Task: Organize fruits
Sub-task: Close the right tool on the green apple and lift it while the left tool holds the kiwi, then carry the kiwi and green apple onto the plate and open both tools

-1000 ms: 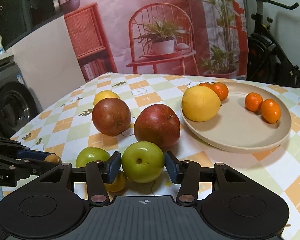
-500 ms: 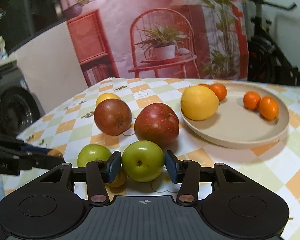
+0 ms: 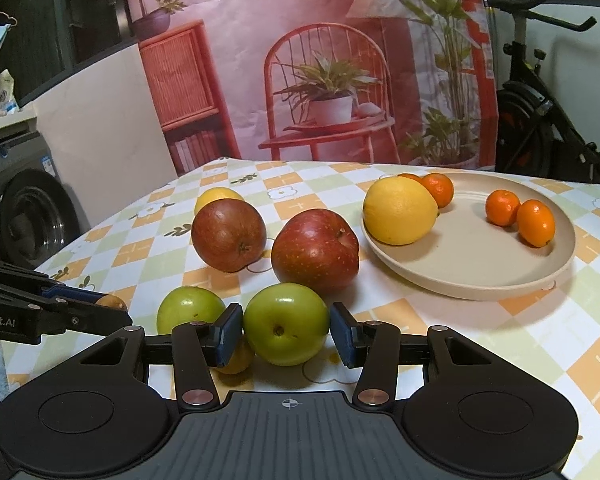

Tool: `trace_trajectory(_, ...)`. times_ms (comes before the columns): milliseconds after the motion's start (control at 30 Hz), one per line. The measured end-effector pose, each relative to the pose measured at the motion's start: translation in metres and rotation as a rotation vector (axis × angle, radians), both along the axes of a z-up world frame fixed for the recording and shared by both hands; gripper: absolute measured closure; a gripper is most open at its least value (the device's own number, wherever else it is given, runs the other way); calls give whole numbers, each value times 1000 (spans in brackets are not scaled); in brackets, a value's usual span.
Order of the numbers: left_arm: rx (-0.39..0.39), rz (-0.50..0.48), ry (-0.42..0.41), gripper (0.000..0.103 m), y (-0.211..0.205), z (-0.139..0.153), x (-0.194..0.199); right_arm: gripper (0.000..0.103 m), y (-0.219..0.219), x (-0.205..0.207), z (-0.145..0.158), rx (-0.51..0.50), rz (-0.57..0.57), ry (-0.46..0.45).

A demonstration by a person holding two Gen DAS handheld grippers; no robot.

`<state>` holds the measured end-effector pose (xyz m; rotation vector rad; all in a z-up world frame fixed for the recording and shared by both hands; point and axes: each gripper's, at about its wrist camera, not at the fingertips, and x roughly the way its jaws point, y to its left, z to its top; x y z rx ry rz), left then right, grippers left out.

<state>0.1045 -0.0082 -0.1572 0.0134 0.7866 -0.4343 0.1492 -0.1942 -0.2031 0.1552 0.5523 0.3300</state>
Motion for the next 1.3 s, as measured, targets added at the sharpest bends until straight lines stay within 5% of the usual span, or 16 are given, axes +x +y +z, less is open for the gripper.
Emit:
trace_trajectory(333, 2, -14, -26, 74, -3, 15, 5, 59, -10, -2, 8, 38, -31, -12)
trace_trajectory(733, -63, -54, -164, 74, -43, 72, 44, 59, -58, 5, 45, 118, -130, -88)
trace_trajectory(967, -98, -100, -183, 74, -81, 87, 76, 59, -85, 25, 69, 18, -172, -147)
trace_trajectory(1300, -56, -161, -152, 74, -123, 70, 116, 59, -135, 93, 56, -37, -224, -79)
